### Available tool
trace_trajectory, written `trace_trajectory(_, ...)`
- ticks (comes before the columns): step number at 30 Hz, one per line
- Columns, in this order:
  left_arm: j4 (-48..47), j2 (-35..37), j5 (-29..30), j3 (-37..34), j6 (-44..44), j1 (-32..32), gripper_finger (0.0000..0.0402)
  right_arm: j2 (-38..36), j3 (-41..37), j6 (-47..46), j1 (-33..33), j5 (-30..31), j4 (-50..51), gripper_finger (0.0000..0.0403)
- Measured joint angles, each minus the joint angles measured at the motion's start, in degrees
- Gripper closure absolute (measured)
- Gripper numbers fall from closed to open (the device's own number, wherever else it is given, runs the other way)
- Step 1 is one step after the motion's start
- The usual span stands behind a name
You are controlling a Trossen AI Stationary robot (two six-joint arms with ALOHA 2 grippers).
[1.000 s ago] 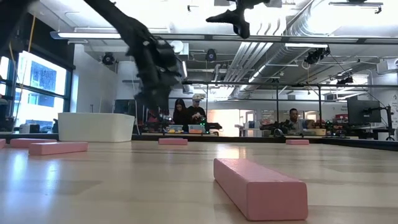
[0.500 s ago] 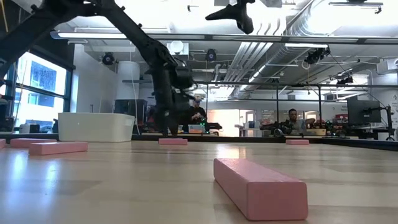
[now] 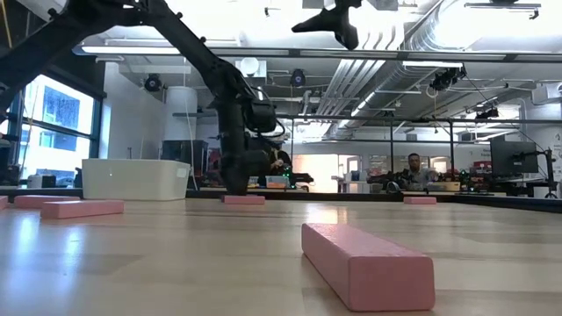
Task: Sort blocks
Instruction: Put the blue wooden block into the yellow bin
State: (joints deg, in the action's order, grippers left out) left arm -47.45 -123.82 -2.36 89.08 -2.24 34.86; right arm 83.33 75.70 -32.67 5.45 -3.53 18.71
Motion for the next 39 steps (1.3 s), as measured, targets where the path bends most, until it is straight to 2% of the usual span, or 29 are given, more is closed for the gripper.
trace_trajectory(2,-2.5,1.0,-1.7,-0.2,-1.0,0.1,0.0337,0.0,0.0,1.6,0.0,0.0,0.0,0.0202)
trace_trajectory(3,-3.5,1.8,-2.6,-0.4,-1.2,0.2,0.0352,0.0,0.0,2.3,0.0,0.0,0.0,0.0202)
trace_trajectory(6,-2.5,6.2,-4.0,-0.5,-0.9,1.0,0.0353,0.0,0.0,4.7,0.0,0.0,0.0,0.0202)
trace_trajectory(11,-3.2,17.8,-5.3,-0.3,-1.9,1.1,0.0353,0.0,0.0,8.1,0.2,-0.1,0.0,0.0202)
trace_trajectory(15,-6.3,29.5,-8.4,-0.2,-2.8,-2.3,0.0353,0.0,0.0,10.3,0.5,0.0,0.1,0.0202)
trace_trajectory(19,-13.3,39.3,-6.9,-0.2,-0.3,-8.3,0.0353,0.0,0.0,13.2,0.5,0.0,0.0,0.0202)
trace_trajectory(24,-24.8,46.3,-3.0,-0.2,14.0,-20.8,0.0353,0.5,0.0,17.3,0.5,-0.3,0.0,0.0202)
trace_trajectory(28,-34.6,47.9,-1.8,-0.2,26.2,-33.8,0.0353,1.5,0.0,20.2,0.6,-3.5,0.0,0.0202)
trace_trajectory(30,-36.6,48.5,-2.0,-0.9,32.3,-41.5,0.0353,2.0,0.0,19.5,0.5,-5.1,0.0,0.0202)
trace_trajectory(33,-33.7,50.5,-1.9,-4.9,42.0,-52.6,0.0353,2.6,0.0,15.9,0.1,-7.3,0.1,0.0202)
trace_trajectory(39,-15.6,54.9,1.4,-18.5,62.9,-71.7,0.0352,2.7,0.0,8.0,-4.2,-7.7,-0.7,0.0202)
